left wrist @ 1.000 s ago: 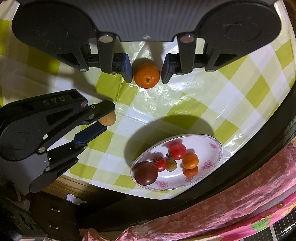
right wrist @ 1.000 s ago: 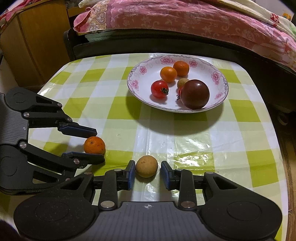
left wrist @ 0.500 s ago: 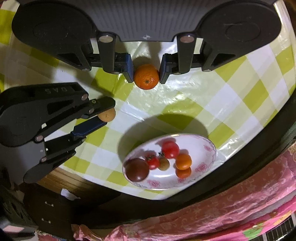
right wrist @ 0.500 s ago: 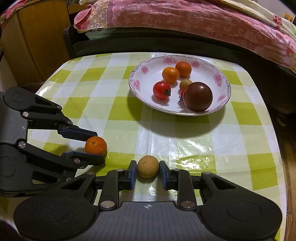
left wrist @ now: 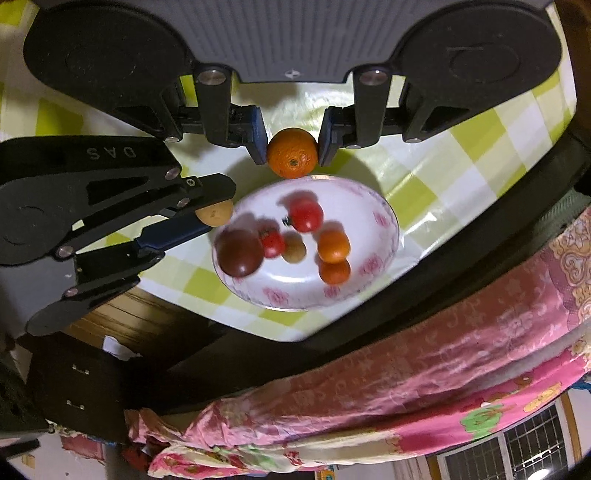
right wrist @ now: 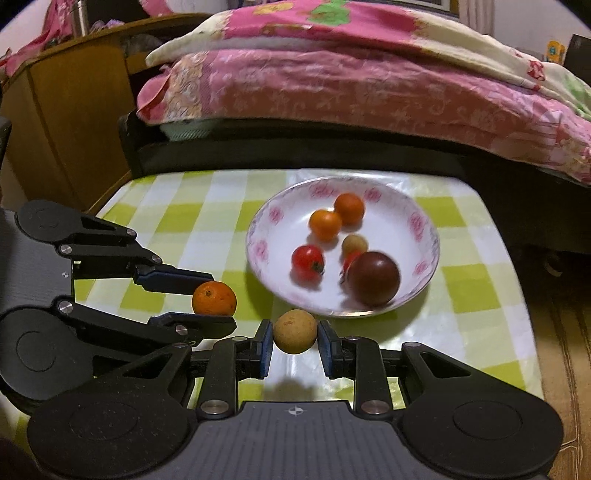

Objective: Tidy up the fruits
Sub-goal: 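Carry the tan fruit in the right tool and orange in the left over the plate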

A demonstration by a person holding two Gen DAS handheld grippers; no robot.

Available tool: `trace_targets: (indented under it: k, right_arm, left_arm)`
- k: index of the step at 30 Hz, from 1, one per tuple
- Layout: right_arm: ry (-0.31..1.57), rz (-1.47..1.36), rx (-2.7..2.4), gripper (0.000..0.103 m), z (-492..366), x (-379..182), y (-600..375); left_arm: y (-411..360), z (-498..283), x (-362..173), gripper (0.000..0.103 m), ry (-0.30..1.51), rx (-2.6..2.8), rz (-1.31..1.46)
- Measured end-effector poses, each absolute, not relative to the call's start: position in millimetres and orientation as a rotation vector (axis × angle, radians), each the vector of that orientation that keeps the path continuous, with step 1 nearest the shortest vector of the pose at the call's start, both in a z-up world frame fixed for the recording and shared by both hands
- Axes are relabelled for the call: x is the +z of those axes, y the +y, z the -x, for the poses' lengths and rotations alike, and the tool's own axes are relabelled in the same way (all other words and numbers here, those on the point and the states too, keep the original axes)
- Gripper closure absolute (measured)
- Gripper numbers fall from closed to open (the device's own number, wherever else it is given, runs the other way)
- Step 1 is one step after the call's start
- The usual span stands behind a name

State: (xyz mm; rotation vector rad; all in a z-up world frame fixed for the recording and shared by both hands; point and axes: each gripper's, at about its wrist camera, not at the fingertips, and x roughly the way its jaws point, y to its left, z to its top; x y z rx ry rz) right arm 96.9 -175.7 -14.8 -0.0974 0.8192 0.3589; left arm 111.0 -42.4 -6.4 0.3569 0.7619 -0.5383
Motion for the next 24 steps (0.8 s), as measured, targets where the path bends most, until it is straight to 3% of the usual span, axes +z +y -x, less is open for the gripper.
trace_targets:
  k: [24]
  right_arm:
    - [0.823,0.039,0.295,0.08,-132,-18,-182]
  left_arm:
    - [-53,-156,-20,0.066,0.771,-0.475,-0.366]
